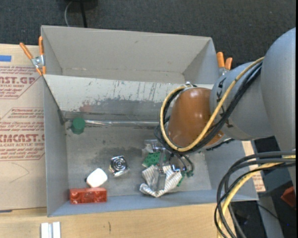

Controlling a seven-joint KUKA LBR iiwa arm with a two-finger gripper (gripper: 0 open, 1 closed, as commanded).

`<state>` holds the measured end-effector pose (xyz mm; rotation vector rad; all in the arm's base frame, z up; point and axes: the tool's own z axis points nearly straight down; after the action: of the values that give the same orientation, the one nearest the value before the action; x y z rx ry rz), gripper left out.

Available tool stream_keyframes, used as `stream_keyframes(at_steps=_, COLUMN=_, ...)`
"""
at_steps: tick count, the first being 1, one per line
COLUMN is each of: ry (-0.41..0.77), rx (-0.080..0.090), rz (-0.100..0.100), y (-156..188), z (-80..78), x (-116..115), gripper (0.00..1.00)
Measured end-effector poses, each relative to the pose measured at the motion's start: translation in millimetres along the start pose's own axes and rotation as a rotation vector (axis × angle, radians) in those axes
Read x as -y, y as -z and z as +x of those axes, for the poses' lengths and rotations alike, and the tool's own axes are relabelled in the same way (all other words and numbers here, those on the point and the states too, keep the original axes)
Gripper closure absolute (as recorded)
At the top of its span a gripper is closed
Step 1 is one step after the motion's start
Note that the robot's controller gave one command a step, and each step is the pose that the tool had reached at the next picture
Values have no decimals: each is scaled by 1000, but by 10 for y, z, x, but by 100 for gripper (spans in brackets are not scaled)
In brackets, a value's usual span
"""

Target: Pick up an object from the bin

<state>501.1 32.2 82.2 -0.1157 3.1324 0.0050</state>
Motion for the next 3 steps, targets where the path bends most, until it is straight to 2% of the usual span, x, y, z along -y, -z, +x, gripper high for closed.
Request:
stream_keyframes(at_steps=1, ry=-86, rx=1, rz=-1, y=-75, z=30, x=271, gripper=0)
stream_keyframes(at_steps=2, ry=-136, rx=0, rz=0, y=-80, z=32, x=447, gripper=0)
stream_keyframes(at_steps=3, ry=-158, rx=3, rz=-3, y=-99, z=89, x=767, gripper=0)
